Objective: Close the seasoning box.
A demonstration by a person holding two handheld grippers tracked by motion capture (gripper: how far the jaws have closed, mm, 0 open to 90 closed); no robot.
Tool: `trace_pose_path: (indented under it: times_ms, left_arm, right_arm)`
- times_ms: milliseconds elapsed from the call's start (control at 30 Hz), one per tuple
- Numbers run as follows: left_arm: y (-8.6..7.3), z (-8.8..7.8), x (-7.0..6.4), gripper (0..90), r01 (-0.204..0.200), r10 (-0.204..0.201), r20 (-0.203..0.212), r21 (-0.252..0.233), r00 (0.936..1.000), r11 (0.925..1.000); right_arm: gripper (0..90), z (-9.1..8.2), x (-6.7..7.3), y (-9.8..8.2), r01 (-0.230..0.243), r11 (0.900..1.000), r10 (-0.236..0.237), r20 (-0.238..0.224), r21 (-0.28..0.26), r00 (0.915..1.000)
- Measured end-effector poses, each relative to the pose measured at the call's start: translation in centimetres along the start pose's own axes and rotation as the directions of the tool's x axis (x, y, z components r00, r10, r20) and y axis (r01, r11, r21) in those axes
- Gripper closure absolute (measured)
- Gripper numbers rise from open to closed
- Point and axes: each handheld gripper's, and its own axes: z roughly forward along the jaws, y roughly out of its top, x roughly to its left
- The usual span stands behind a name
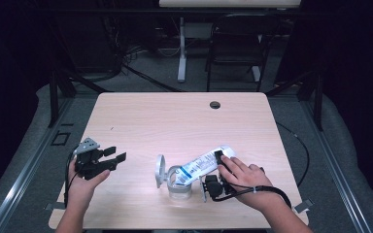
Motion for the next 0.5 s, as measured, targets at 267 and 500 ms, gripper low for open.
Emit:
trace_pose_path:
  times_ms: [267,500]
  left_arm:
    - [0.03,0.02,-0.04,43.7,-0.006,0.006,-0.012,0.001,0.9999,1.0]
    - [0.02,-0.01,0.01,43.7,-0.004,0.004,-0.015,0.002,0.9999,1.0]
  right_arm:
    - [52.3,-0.07,-0.05,0.08,0.01,1.0,-0.01,0.004,0.005,0.9999]
    - [52.5,-0.1,-0.07,0.15,0.018,1.0,-0.018,0.01,0.006,0.9998]
